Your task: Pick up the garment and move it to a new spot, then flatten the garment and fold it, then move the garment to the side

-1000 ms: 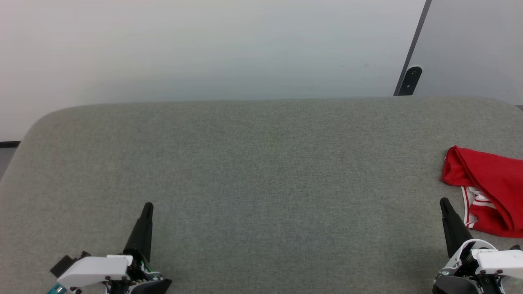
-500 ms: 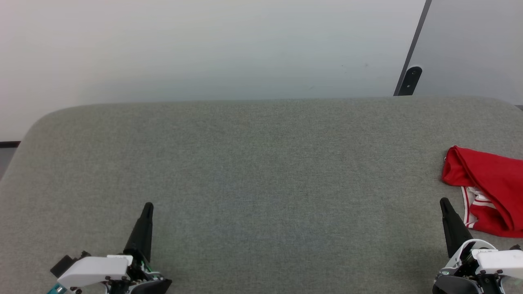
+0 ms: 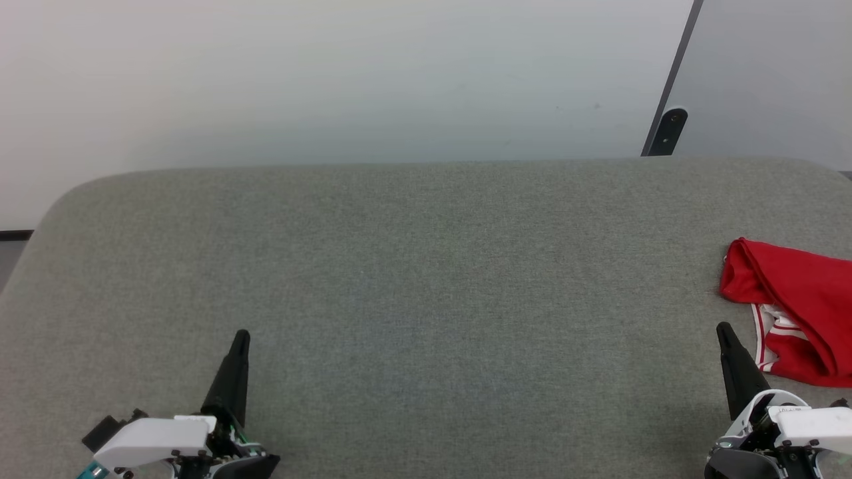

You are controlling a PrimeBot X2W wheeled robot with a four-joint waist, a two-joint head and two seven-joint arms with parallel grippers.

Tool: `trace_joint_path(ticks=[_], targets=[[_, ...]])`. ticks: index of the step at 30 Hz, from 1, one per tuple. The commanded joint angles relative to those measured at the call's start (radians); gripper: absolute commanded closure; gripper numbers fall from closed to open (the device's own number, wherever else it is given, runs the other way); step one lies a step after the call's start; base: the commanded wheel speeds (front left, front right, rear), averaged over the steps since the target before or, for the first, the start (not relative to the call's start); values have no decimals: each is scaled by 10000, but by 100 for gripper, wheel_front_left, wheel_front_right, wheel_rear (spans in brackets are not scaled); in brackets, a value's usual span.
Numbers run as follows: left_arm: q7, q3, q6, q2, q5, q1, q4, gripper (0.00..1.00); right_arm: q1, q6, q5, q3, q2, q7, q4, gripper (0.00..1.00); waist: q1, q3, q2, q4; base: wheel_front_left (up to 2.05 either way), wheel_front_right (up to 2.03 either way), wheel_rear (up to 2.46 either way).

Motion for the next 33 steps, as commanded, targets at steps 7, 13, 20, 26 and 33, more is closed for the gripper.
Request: trace_joint_path(ticks=[7, 13, 20, 26, 33], targets=[[22, 32, -31, -17, 77, -95, 7, 100, -52, 0, 4, -21, 38, 32, 2, 100, 0, 0, -1, 0, 0, 0, 0], [35, 44, -31, -23, 86, -96, 8, 100, -52, 0, 2, -22, 40, 33, 2, 100, 0, 0, -1, 0, 0, 0, 0], [49, 53, -31, -30, 82, -97, 7, 100, -52, 0, -1, -24, 41, 36, 2, 100, 0, 0, -1, 0, 0, 0, 0], [55, 62, -31, -36, 75, -98, 11, 100, -52, 0, -3, -24, 42, 38, 2, 100, 0, 0, -1, 0, 0, 0, 0], [67, 72, -31, -45, 89, -99, 11, 100, -53, 0, -4, -25, 42, 40, 2, 100, 0, 0, -1, 0, 0, 0, 0]])
